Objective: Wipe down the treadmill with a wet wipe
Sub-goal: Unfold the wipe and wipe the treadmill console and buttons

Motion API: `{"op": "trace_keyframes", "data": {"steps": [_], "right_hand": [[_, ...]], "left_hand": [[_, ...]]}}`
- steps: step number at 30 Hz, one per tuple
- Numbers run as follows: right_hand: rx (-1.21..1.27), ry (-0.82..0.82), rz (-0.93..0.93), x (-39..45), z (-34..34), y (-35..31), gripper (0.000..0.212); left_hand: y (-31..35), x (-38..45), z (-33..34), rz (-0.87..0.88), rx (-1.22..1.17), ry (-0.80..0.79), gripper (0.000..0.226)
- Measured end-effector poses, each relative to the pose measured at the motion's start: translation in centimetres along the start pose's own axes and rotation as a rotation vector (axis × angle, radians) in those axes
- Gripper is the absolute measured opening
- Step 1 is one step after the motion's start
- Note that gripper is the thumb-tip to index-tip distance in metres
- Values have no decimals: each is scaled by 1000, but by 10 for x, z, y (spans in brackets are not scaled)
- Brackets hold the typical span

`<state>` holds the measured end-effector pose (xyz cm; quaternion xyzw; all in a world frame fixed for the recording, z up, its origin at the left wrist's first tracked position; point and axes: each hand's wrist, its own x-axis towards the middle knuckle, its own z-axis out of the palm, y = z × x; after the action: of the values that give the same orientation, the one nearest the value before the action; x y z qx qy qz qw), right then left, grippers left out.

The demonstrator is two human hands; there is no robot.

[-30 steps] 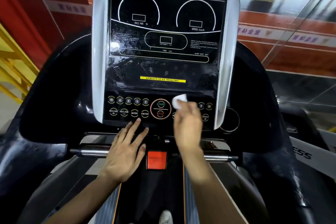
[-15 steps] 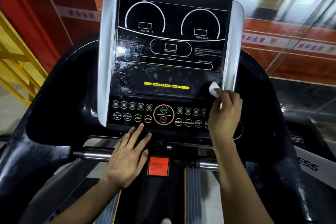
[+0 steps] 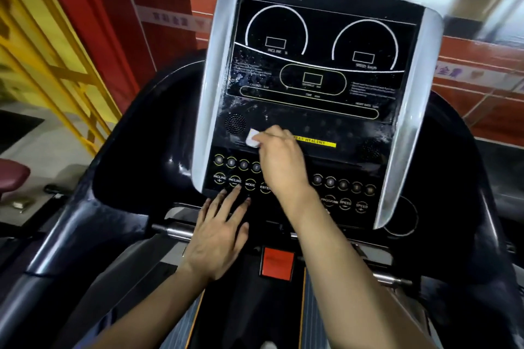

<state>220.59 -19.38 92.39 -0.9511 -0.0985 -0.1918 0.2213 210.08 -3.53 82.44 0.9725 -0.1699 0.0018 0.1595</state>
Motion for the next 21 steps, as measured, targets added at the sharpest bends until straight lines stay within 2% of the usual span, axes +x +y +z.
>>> {"op": "trace_keyframes", "data": {"steps": [4, 6, 8, 11, 14, 17, 19, 21], "right_hand": [[-49, -52, -117, 14, 23, -38, 32], [-121, -67, -167, 13, 31, -51, 24], [-225, -40, -219, 4, 44, -61, 16], [-290, -48, -302, -20, 65, -68, 27], [-331, -89, -353, -55, 78, -67, 21], [-339, -137, -350, -77, 80, -59, 38], [-325, -57, -336, -70, 73, -48, 36], [-312, 44, -225, -52, 63, -37, 35]], "left_hand": [[-4, -3, -5, 30, -10, -22, 58], [-6, -6, -8, 15, -2, -14, 56], [-13, -11, -11, -48, 65, 26, 57], [-28, -21, -16, -174, 113, 77, 55], [-43, -31, -20, -210, 121, 137, 49], [-51, -34, -21, -199, 93, 174, 49], [-51, -33, -23, -175, 76, 194, 47], [-51, -32, -23, -153, 55, 199, 48]]}}
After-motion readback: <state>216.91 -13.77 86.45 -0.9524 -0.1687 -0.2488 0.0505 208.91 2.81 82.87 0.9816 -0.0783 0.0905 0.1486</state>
